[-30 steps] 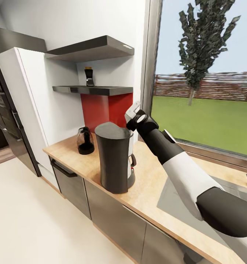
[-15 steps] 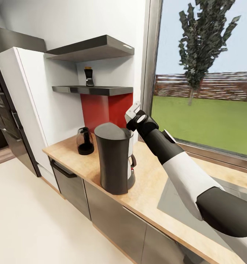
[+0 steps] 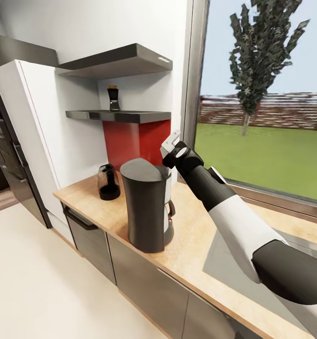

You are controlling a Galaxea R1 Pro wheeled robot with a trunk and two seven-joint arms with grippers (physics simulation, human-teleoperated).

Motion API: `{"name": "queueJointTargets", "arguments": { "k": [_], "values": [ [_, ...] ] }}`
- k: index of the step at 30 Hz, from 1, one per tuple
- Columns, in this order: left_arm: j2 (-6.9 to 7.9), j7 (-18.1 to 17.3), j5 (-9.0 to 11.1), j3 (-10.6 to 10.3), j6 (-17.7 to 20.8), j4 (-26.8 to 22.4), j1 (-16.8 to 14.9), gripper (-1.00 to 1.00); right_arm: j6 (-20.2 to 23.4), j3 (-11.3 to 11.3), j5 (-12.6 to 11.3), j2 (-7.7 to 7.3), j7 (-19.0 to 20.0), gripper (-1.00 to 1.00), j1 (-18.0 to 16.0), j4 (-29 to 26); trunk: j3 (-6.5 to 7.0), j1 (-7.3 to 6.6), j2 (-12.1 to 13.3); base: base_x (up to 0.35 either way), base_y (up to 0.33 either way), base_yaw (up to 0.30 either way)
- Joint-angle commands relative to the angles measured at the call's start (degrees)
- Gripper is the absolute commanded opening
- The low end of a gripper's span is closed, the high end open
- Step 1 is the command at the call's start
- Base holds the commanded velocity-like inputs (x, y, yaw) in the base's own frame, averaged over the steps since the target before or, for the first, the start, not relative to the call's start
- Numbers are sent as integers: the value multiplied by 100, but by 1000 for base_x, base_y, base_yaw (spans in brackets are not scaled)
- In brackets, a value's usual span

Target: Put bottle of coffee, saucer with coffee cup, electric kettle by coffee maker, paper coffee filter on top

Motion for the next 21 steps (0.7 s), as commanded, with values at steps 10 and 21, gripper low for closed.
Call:
{"name": "queueJointTargets", "arguments": {
  "k": [10,21],
  "values": [
    [-1,-1,16,14,-11,-10,2,100,18,6,69,-3,45,-100,-5,5,-12,4,-11,40,35,0],
    [-1,-1,16,14,-11,-10,2,100,5,10,45,-3,45,-100,-6,213,-12,4,-11,0,51,0]
  ]
}}
